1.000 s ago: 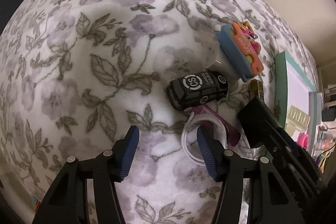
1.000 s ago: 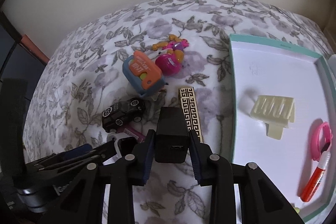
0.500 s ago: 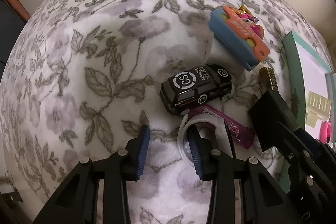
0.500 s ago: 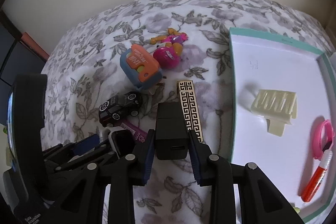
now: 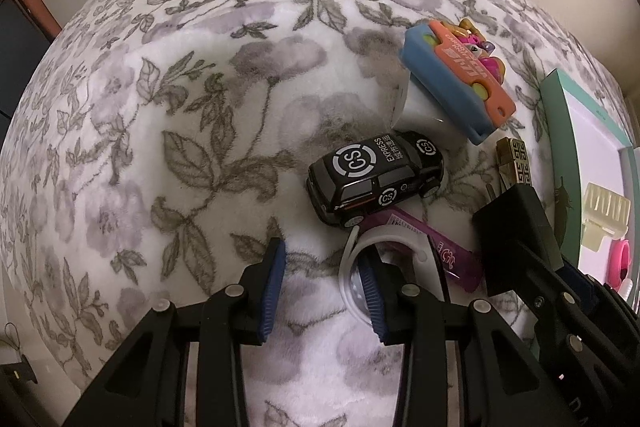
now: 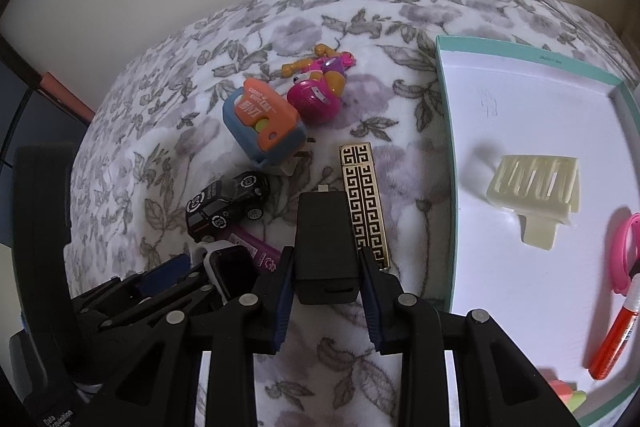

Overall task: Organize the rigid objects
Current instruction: 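Grasp the white watch with the left tool while the right tool grasps the black charger block, then carry both items over the tray and open both tools to release them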

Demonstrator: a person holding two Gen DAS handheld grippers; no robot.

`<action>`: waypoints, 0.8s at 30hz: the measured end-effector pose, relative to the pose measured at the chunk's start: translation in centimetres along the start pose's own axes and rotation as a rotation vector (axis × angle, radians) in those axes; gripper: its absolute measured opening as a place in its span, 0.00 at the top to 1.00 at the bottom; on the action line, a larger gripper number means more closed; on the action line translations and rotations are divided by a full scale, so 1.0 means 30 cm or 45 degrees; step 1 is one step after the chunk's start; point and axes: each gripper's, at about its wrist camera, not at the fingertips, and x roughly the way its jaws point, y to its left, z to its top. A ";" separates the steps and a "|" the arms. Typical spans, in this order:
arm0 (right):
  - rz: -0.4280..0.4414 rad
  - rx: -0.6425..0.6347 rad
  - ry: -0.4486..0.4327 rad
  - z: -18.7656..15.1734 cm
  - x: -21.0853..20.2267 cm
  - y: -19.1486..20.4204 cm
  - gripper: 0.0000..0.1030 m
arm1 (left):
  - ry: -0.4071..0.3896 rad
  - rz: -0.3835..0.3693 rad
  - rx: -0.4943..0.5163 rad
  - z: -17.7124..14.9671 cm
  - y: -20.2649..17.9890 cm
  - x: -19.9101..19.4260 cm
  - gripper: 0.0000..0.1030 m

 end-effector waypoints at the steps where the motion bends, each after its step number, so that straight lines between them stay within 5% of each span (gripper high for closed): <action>1: 0.005 0.004 0.003 0.001 -0.002 -0.002 0.69 | 0.005 -0.002 0.002 -0.002 0.016 -0.001 0.74; 4: 0.017 0.018 0.005 0.003 -0.010 -0.011 0.69 | 0.017 -0.033 0.005 -0.006 0.057 -0.009 0.92; 16: 0.018 0.022 -0.035 0.018 -0.069 -0.026 0.69 | 0.014 -0.112 -0.039 0.003 0.107 -0.099 0.94; 24: 0.010 0.042 -0.138 0.044 -0.175 -0.049 0.69 | -0.099 -0.178 -0.056 0.020 0.144 -0.236 0.94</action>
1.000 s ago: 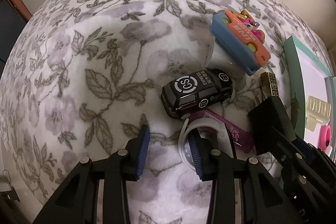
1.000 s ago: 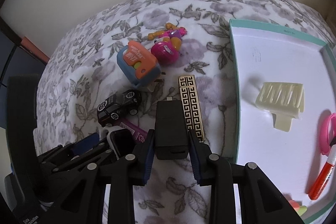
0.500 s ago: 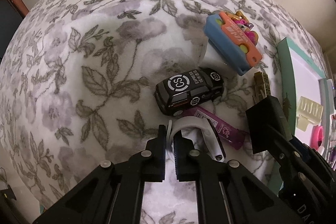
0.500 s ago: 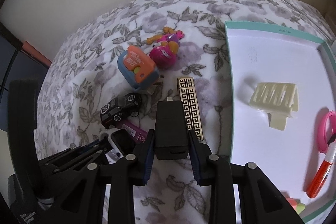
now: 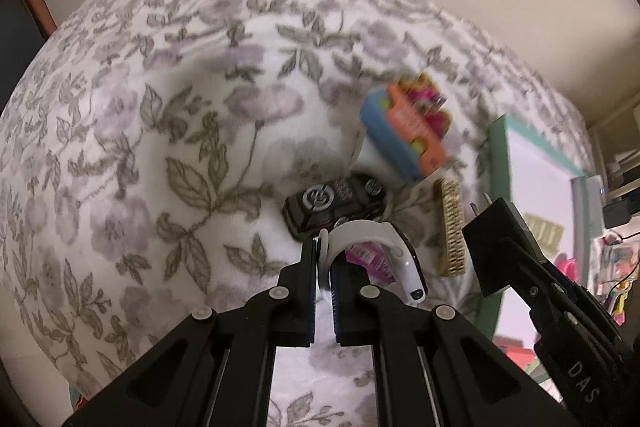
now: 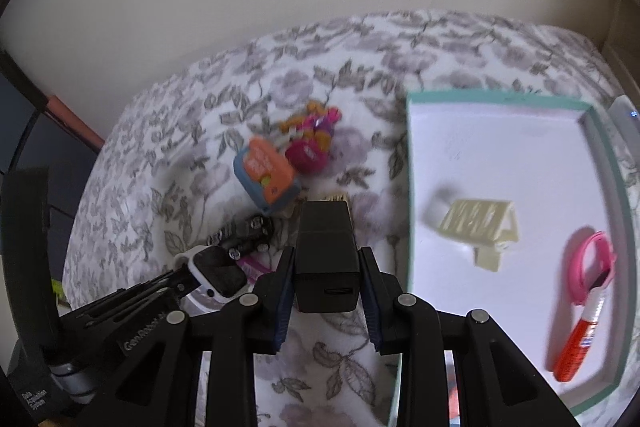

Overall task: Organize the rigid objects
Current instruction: 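Carry both items over the tray and open both tools to release them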

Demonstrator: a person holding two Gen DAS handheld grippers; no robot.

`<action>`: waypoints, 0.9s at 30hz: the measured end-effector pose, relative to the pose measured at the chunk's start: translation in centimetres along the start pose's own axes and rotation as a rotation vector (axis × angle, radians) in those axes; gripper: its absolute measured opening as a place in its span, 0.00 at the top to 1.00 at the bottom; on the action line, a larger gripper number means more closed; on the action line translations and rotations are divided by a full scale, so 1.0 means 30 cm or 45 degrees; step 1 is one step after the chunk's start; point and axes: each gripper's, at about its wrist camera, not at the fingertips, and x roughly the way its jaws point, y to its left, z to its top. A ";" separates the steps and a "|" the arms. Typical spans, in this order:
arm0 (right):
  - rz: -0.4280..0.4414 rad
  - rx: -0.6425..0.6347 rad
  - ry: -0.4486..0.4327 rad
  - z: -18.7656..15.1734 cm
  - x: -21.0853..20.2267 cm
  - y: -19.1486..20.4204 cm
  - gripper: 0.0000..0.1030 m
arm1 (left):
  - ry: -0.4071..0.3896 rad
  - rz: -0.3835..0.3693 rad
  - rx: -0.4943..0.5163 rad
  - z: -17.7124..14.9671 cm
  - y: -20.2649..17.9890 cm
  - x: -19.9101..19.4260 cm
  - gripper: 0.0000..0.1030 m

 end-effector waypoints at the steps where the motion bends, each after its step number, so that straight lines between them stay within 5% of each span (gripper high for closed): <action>1: -0.005 0.002 -0.016 0.004 -0.017 -0.004 0.69 | -0.018 -0.006 0.003 0.002 -0.005 -0.019 0.94; 15: -0.166 0.158 -0.164 0.046 -0.206 -0.215 0.69 | -0.108 -0.103 0.160 -0.023 -0.190 -0.076 0.94; 27: -0.320 0.356 -0.103 0.024 -0.217 -0.489 0.69 | -0.074 -0.135 0.486 -0.131 -0.519 -0.017 0.94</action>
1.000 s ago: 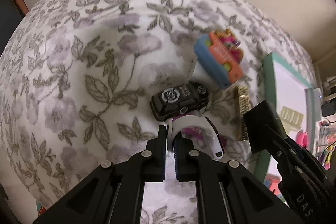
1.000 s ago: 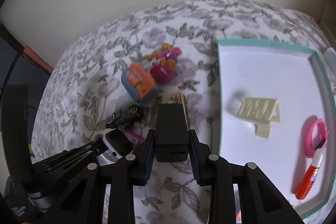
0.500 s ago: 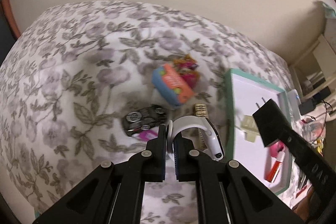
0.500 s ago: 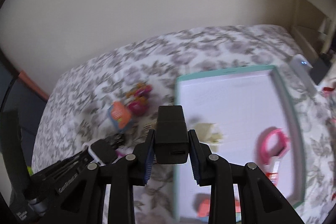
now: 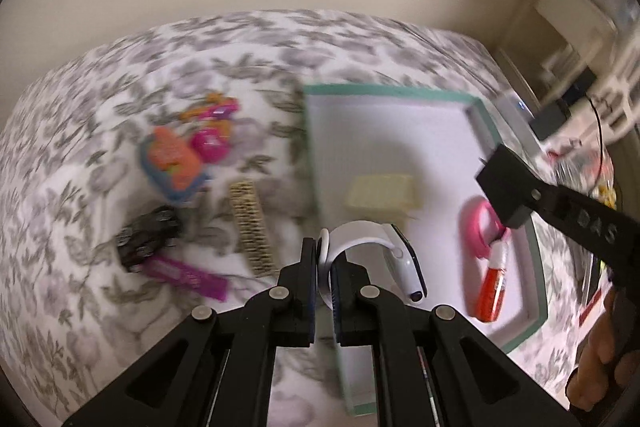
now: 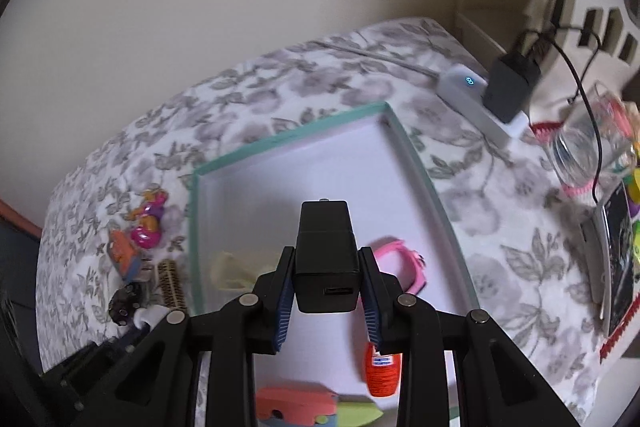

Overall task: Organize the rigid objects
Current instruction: 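Carry both items over the tray and open both tools to release them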

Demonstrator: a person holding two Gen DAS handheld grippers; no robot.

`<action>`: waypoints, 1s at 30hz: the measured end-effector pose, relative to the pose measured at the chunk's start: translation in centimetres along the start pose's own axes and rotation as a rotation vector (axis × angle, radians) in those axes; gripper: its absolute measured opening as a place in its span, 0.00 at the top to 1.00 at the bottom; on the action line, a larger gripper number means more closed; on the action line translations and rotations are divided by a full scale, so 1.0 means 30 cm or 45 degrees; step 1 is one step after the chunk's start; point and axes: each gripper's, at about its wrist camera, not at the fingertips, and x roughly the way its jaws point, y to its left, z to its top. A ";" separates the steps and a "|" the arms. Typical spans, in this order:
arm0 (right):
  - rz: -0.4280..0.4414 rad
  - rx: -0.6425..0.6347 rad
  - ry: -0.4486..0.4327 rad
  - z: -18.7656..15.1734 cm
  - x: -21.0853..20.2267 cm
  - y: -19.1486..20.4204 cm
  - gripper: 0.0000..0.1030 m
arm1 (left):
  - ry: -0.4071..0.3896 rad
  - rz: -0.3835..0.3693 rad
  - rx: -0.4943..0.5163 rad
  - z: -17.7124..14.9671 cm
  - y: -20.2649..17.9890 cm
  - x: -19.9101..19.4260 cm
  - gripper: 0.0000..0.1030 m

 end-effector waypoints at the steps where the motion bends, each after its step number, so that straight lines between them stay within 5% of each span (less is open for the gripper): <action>1: 0.000 0.008 0.009 -0.001 0.007 -0.009 0.69 | 0.007 -0.002 0.023 -0.004 -0.024 0.011 0.94; 8: -0.015 -0.018 0.072 -0.027 0.065 -0.001 0.69 | 0.045 0.039 0.129 -0.044 -0.105 0.062 0.94; 24: -0.066 -0.113 0.207 -0.090 0.161 0.043 0.68 | 0.121 0.067 0.145 -0.071 -0.103 0.129 0.92; 30: -0.067 -0.100 0.203 -0.078 0.143 0.048 0.60 | 0.115 0.054 0.130 -0.062 -0.095 0.116 0.75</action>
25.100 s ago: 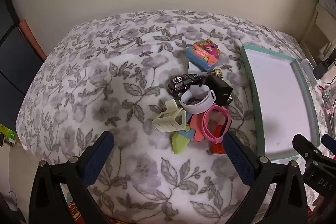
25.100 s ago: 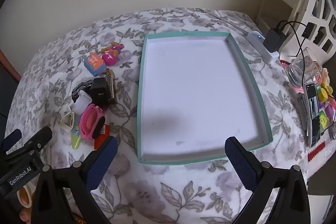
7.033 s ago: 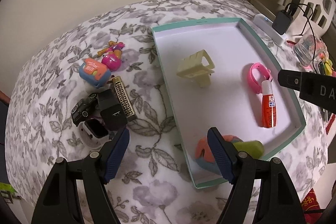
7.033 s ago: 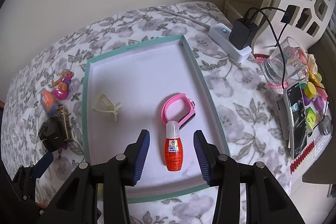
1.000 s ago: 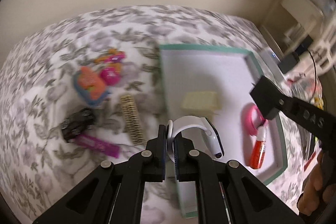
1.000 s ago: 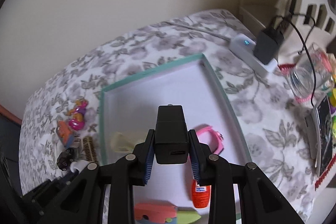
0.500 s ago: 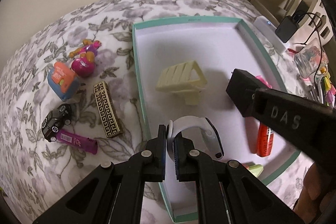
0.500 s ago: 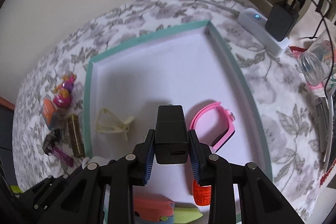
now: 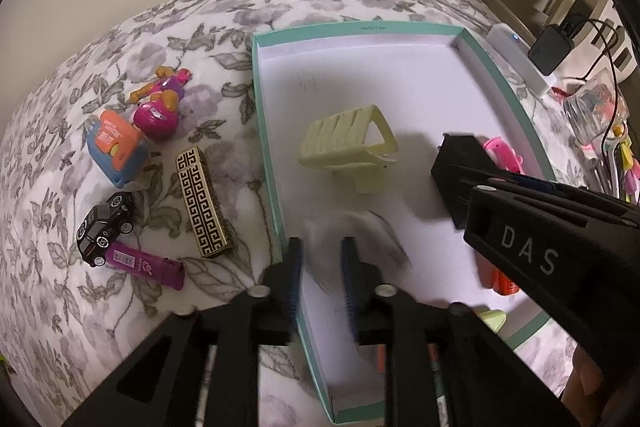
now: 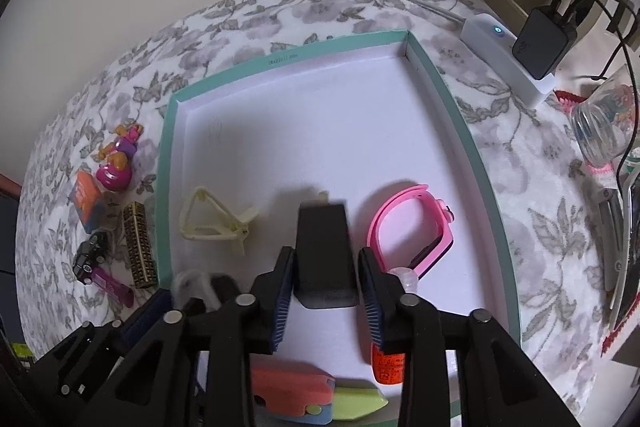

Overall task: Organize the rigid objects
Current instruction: 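Carry both items over the tray and open both tools to release them, then move both open tools back toward the pile of toys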

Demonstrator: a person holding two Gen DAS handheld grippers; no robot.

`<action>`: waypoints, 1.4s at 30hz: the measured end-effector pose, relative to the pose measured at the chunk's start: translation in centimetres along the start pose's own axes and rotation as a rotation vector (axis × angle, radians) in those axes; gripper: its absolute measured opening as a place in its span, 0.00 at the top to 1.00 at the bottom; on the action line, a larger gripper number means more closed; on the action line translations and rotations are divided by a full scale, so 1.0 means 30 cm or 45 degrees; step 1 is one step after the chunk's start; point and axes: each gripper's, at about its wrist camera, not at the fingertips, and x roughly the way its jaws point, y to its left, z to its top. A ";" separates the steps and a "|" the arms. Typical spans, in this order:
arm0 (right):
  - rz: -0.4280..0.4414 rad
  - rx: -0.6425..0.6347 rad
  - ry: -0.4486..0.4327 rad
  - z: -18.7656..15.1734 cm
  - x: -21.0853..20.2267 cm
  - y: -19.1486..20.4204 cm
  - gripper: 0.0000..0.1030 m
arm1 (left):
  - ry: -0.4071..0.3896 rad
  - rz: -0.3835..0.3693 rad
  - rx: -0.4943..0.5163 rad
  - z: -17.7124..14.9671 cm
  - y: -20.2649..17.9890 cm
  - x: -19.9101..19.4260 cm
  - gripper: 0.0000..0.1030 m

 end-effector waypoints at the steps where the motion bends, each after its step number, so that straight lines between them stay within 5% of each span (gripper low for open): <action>1: 0.001 0.005 -0.007 0.003 -0.008 0.000 0.53 | 0.001 -0.015 -0.008 0.002 0.003 -0.005 0.73; 3: 0.002 0.011 -0.026 0.007 -0.026 -0.001 0.48 | 0.001 -0.029 -0.015 0.005 0.006 -0.012 0.69; 7: 0.002 0.012 -0.068 0.016 -0.066 0.003 0.48 | -0.036 0.008 -0.014 0.012 0.009 -0.041 0.46; 16: 0.003 -0.010 -0.201 0.026 -0.180 0.017 0.28 | -0.056 0.025 -0.205 0.041 0.146 -0.106 0.30; 25: 0.001 -0.060 -0.219 0.003 -0.188 0.049 0.17 | -0.110 0.067 -0.467 0.031 0.368 -0.199 0.18; 29: 0.004 -0.088 -0.212 -0.009 -0.173 0.075 0.02 | -0.138 0.110 -0.566 0.012 0.460 -0.235 0.16; 31: 0.010 -0.112 -0.211 -0.019 -0.164 0.099 0.02 | -0.150 0.116 -0.605 0.002 0.505 -0.247 0.08; 42: 0.130 -0.247 -0.131 -0.086 -0.101 0.287 0.02 | -0.135 0.144 -0.831 -0.074 0.705 -0.272 0.07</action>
